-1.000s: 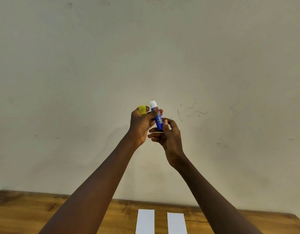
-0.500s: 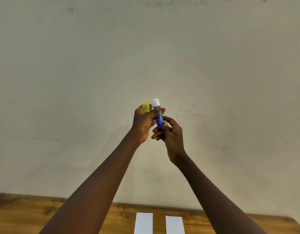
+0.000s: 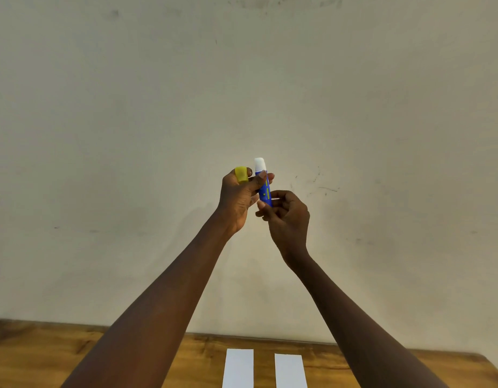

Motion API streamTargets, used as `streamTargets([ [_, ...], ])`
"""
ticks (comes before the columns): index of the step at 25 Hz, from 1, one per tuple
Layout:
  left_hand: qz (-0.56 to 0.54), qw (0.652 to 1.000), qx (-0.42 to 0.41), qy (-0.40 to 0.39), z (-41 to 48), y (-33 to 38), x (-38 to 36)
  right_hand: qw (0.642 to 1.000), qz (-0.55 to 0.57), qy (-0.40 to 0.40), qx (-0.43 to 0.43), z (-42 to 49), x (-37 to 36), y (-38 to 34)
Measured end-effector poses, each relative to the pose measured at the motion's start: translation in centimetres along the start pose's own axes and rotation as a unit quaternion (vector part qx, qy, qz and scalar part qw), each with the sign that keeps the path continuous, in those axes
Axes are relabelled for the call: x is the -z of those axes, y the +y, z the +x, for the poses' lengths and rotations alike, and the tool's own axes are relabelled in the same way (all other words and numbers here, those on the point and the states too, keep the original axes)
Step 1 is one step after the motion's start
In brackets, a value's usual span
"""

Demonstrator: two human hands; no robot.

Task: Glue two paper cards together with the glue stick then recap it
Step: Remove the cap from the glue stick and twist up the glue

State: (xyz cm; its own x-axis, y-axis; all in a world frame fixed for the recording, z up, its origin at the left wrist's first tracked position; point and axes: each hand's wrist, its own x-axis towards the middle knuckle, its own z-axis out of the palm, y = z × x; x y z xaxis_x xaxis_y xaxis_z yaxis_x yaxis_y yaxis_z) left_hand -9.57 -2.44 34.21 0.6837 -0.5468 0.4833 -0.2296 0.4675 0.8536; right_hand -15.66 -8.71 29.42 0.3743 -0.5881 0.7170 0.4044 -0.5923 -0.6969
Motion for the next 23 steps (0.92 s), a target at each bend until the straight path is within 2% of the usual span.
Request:
streamTargets([
  [6, -0.040, 0.999, 0.022, -0.003, 0.60, -0.10, 0.33, 0.980, 0.145, -0.109, -0.077, 0.91, 0.44, -0.50],
  [8, -0.031, 0.999, 0.023, 0.001, 0.65, -0.13, 0.25, 0.982, 0.144, -0.096, -0.081, 1.03, 0.47, -0.69],
  [12, -0.021, 1.000, 0.015, 0.013, 0.61, -0.06, -0.26, 1.000, -0.020, -0.001, -0.010, 1.00, 0.06, -0.47],
  [13, -0.014, 1.000, 0.017, 0.013, 0.61, -0.01, -0.36, 1.000, -0.028, 0.008, -0.004, 1.02, 0.00, -0.42],
  [16, -0.007, 1.000, 0.020, 0.003, 0.54, 0.12, -0.48, 0.997, 0.055, -0.037, -0.038, 1.06, 0.12, -0.58],
  [19, -0.026, 0.999, 0.016, -0.010, 0.51, 0.05, -0.23, 0.979, 0.163, -0.098, -0.075, 0.88, 0.36, -0.46],
  [21, -0.027, 0.999, 0.008, -0.017, 0.56, -0.09, -0.16, 0.974, 0.179, -0.109, -0.087, 0.86, 0.40, -0.42],
  [23, -0.024, 1.000, 0.002, -0.017, 0.65, -0.03, -0.09, 0.985, 0.140, -0.083, -0.066, 0.86, 0.30, -0.45],
])
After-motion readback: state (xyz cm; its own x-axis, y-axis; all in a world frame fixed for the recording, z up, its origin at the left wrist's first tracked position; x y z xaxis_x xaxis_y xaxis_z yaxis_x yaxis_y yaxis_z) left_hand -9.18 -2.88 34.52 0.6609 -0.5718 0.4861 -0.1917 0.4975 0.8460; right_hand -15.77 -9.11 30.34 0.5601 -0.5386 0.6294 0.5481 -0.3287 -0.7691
